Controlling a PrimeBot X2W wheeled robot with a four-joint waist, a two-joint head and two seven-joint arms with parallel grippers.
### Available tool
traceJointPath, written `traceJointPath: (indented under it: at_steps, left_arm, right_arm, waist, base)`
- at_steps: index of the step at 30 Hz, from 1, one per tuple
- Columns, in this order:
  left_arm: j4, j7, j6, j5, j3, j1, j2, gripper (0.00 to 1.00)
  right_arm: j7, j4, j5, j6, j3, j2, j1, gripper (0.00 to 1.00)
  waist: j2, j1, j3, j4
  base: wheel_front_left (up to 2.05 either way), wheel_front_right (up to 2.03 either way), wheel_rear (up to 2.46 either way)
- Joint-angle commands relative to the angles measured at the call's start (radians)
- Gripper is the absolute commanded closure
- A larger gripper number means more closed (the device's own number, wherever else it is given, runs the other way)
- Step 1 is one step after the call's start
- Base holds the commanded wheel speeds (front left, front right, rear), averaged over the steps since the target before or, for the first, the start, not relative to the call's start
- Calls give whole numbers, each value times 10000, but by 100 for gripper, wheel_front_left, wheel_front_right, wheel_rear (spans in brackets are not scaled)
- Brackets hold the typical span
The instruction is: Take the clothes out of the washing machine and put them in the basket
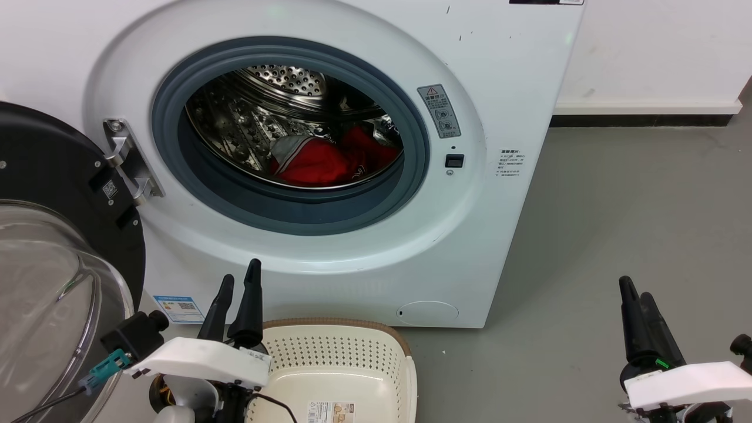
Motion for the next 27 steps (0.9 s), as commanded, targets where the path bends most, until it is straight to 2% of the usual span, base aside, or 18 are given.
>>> traceJointPath:
  at_steps: [1,11,27]
  left_arm:
    - [-182,-103,51,371,-69,-189,109,0]
    - [-10,-419,343,1840,-419,-272,306,0]
    - [186,-870,765,3641,-856,-379,538,0]
  right_arm:
    - [-49,-225,-431,1,20,-29,-8,0]
    - [-23,-460,-2250,1,7,-5,191,0]
    - [-226,-843,-4246,1,-38,10,425,0]
  waist:
    - [0,0,-2,0]
    - [0,0,-14,-21]
    - [0,0,-35,-31]
  base:
    - [0,0,0]
    - [0,0,0]
    - [0,0,0]
